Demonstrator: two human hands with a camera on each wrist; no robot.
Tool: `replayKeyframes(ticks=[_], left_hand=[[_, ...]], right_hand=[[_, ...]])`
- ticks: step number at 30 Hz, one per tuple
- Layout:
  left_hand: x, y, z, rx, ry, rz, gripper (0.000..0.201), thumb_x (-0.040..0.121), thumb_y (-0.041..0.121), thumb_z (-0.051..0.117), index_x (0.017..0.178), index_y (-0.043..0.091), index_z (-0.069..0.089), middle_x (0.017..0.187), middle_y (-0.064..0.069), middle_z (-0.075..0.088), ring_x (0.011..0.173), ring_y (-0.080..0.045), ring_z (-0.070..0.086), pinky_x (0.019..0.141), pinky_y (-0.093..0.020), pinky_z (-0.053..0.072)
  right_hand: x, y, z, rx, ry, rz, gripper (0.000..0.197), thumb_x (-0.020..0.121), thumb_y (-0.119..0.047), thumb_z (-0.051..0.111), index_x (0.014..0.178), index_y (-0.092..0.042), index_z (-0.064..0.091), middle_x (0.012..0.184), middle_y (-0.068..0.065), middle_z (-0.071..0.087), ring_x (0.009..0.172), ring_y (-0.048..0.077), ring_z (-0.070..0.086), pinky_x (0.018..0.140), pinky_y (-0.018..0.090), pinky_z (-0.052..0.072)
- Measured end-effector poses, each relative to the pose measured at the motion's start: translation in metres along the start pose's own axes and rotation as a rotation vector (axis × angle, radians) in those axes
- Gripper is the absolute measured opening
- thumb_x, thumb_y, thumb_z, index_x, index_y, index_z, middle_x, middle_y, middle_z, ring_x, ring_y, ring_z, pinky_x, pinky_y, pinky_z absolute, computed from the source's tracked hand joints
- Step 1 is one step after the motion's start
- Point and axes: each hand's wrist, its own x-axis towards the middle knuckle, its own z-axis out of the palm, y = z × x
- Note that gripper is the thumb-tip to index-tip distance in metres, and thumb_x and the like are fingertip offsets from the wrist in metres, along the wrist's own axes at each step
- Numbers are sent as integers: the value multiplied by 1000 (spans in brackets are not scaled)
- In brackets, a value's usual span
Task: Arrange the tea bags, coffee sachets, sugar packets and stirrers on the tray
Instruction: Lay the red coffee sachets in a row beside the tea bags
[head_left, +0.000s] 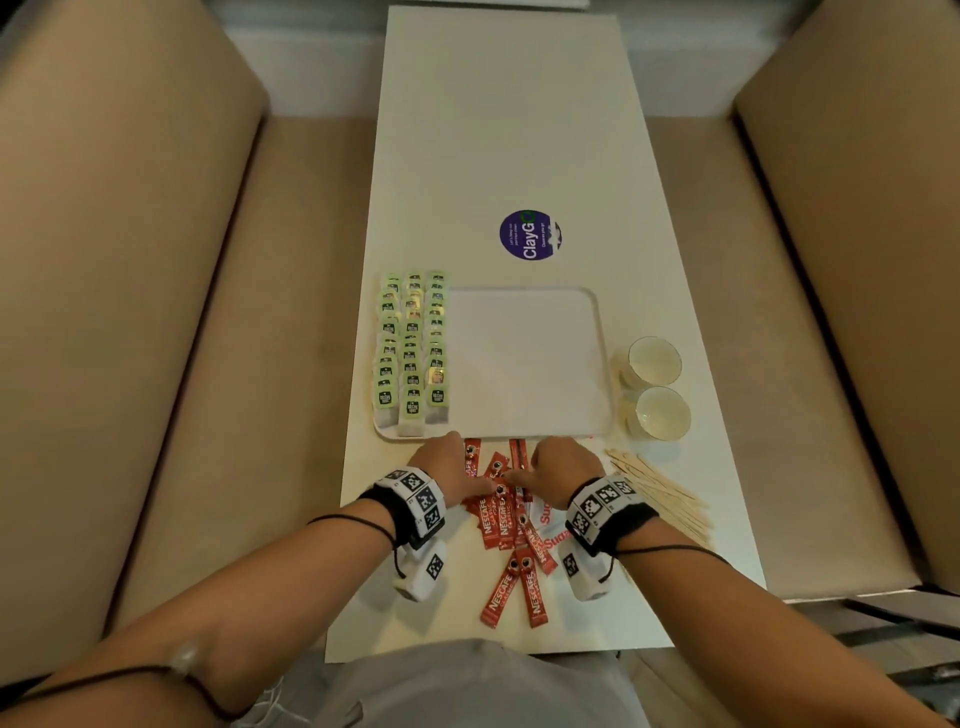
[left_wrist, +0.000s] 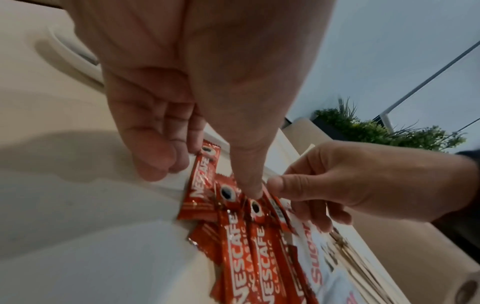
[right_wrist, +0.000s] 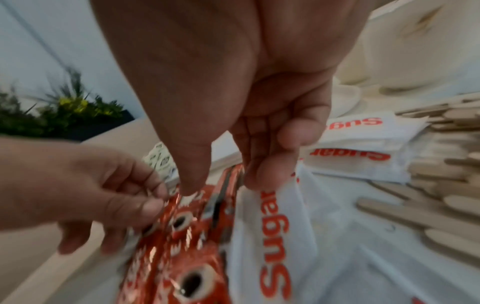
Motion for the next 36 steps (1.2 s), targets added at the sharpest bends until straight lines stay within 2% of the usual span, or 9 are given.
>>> replayKeyframes(ticks=[4, 8, 12, 16, 20, 24, 29, 32, 36], left_hand=[[0, 13, 11, 23, 16, -35, 65, 67, 51, 88, 106, 13, 51, 96, -3, 63, 84, -21, 61, 68, -33, 49], [1, 25, 18, 19, 44, -69, 46, 72, 36, 89, 93, 7, 60, 93, -18, 64, 89, -31, 67, 64, -34, 46], [0, 29, 22, -32, 20, -104, 39, 76, 31, 86, 65, 15, 52, 57, -4, 52, 56, -22, 53, 57, -28, 39], [3, 28, 24, -127, 9, -102, 54, 77, 28, 83, 51, 20, 37, 49, 1, 36, 50, -20, 38, 55, -27, 34], [0, 24, 21, -261, -12, -110, 49, 80, 35, 81, 54, 20, 43, 53, -1, 42, 51, -19, 40, 56, -28, 35], [-6, 21, 16, -426, -8, -68, 34, 84, 35, 77, 67, 13, 58, 61, -9, 50, 56, -18, 44, 57, -29, 34], [-12, 27, 7, -736, -9, -92, 32, 84, 32, 71, 92, 1, 70, 89, -19, 75, 72, -25, 66, 72, -42, 53], [-17, 39, 2, -996, 6, -118, 17, 99, 16, 54, 102, 2, 61, 91, -15, 77, 83, -29, 71, 81, -44, 57], [-19, 48, 0, -1170, 65, -116, 10, 104, 17, 47, 102, 7, 49, 72, -10, 65, 70, -31, 67, 68, -41, 54]], right_hand=[[-5, -4, 6, -71, 8, -46, 56, 81, -73, 66, 87, -18, 61, 78, -3, 64, 66, 13, 60, 57, 28, 48], [-7, -2, 7, -106, 9, -114, 52, 86, -66, 66, 97, -16, 58, 88, -2, 63, 74, 17, 60, 63, 30, 47], [-6, -1, 4, -97, -23, -166, 41, 91, -56, 66, 91, -16, 54, 88, 0, 59, 78, 20, 58, 67, 32, 46], [-4, 4, 3, -80, -43, -179, 40, 92, -53, 66, 87, -16, 53, 84, 0, 58, 76, 21, 57, 65, 31, 45], [-2, 15, 1, -46, -64, -191, 38, 92, -49, 67, 82, -13, 58, 78, 1, 62, 73, 21, 62, 62, 31, 49], [-4, 28, -3, 40, -97, -199, 39, 91, -51, 67, 88, -12, 70, 82, 4, 71, 72, 20, 68, 68, 36, 58], [-11, 39, -14, 188, -106, -264, 29, 92, -52, 64, 90, -24, 71, 81, -5, 68, 72, 12, 66, 63, 30, 53], [-18, 42, -25, 228, -80, -341, 26, 95, -51, 62, 90, -26, 68, 83, -6, 67, 72, 12, 63, 59, 26, 44], [-21, 42, -35, 282, -75, -422, 27, 103, -43, 52, 113, -21, 64, 99, -1, 69, 84, 17, 66, 72, 31, 52]])
